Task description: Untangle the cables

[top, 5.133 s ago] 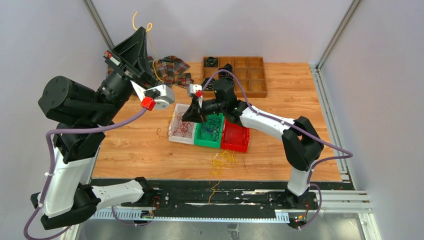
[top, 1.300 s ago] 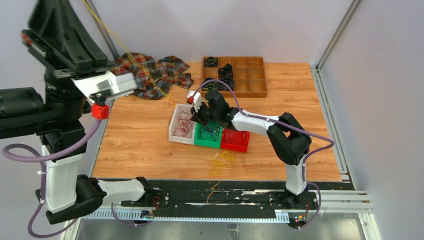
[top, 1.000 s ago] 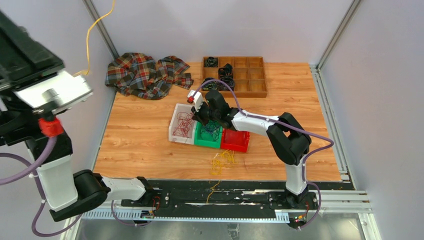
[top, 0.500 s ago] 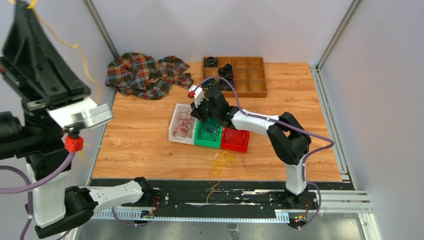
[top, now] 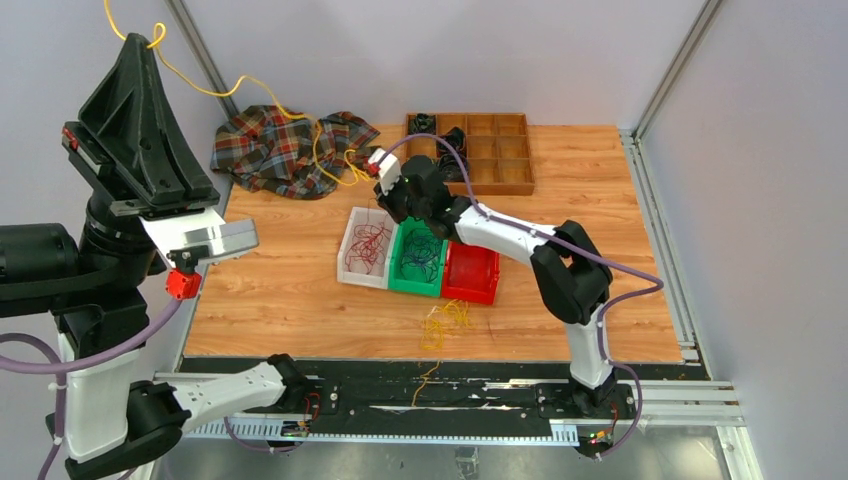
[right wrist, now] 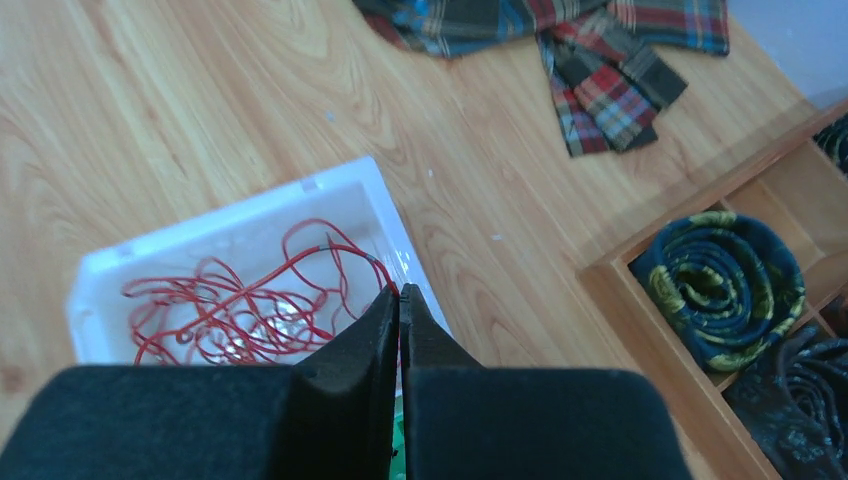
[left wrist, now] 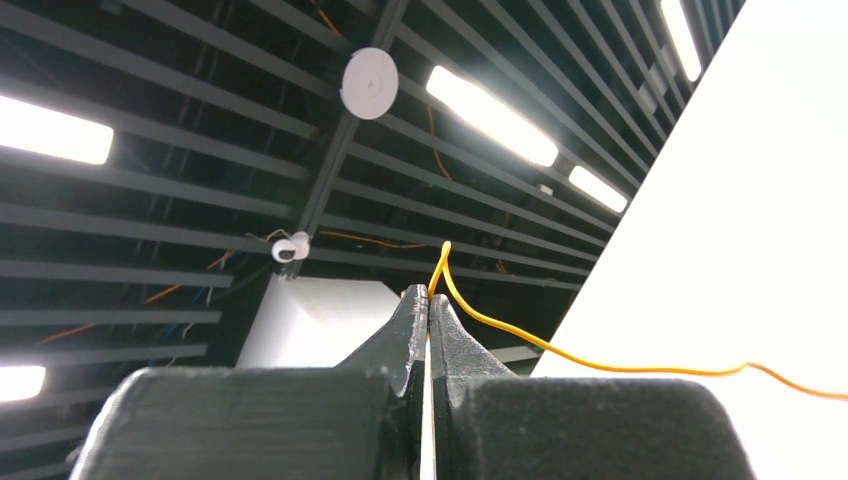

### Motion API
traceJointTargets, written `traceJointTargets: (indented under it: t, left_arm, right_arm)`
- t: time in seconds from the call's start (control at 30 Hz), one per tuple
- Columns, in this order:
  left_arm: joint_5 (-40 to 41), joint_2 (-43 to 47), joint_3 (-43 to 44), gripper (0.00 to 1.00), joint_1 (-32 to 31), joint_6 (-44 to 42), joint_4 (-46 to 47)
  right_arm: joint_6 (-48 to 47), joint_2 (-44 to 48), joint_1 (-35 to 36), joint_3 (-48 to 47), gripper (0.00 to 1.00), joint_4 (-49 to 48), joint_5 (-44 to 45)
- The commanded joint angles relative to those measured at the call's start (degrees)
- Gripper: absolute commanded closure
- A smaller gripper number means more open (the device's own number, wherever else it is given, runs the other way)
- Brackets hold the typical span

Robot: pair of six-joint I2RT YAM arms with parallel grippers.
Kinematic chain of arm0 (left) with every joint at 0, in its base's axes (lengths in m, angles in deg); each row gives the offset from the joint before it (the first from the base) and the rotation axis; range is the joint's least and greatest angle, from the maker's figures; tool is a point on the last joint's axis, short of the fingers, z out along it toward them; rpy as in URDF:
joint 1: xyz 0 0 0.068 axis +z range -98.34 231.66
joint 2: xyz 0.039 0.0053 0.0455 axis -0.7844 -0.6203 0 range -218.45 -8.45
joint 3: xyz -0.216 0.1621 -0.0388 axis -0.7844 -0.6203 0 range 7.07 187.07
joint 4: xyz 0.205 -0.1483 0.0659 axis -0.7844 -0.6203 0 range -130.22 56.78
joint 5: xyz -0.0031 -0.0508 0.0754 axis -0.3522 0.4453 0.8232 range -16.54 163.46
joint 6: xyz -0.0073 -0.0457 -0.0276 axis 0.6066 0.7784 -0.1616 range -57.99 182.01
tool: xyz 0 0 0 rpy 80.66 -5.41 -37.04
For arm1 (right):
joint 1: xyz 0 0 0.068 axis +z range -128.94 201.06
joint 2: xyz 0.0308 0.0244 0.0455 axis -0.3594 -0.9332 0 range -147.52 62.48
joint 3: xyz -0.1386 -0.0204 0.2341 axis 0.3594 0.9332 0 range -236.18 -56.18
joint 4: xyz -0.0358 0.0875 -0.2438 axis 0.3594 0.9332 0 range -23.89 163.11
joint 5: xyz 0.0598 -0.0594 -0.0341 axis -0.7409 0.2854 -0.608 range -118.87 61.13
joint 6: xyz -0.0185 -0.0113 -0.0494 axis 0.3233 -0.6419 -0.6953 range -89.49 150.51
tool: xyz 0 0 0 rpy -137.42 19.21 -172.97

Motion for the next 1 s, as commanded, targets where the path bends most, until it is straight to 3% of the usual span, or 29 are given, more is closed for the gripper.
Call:
traceJointTargets:
  t: [0.0,0.1,0.3,0.4,0.63,0.83,0.97]
  left_arm:
    - [0.67,0.83,-1.40,0.99,0.10,1.95,-1.34]
    - [0.34,1.18,-2.11,0.99,0.13,2.26,-2.06]
    - [-0.02,1.71,-2.79,0.99,0.18,3.64,-4.03]
    - [-0.14,2.39,-4.08,0.99,0.10,4.60,-4.57]
    - [-0.50,4.07,-7.45,0.99,0.16,6.86,-5.79]
    - [-0.83,4.82,-9.44,0.99,0.11,8.13,-6.40]
    - [-1.09,4.84,-10.32,0.99,0.11,10.15,-8.08]
  right_arm:
    - [-6.69,-3.72,1.86,-2.05,0.99,7.33,3.83]
    - [-8.18,-5.02,2.63,-2.53,0.98,9.20,4.31]
    - [-10.15,-6.03,4.18,-4.66,0.86,12.14,5.38]
    - [-9.45,-5.10,4.38,-6.02,0.67,12.42,4.15]
    - [-12.54,-2.16,4.35,-9.50,0.34,18.05,3.06]
    - [-18.00,-1.65,4.13,-11.47,0.30,22.52,5.85]
    - [-17.02,0.12,3.27,-11.44,0.29,23.42,3.20]
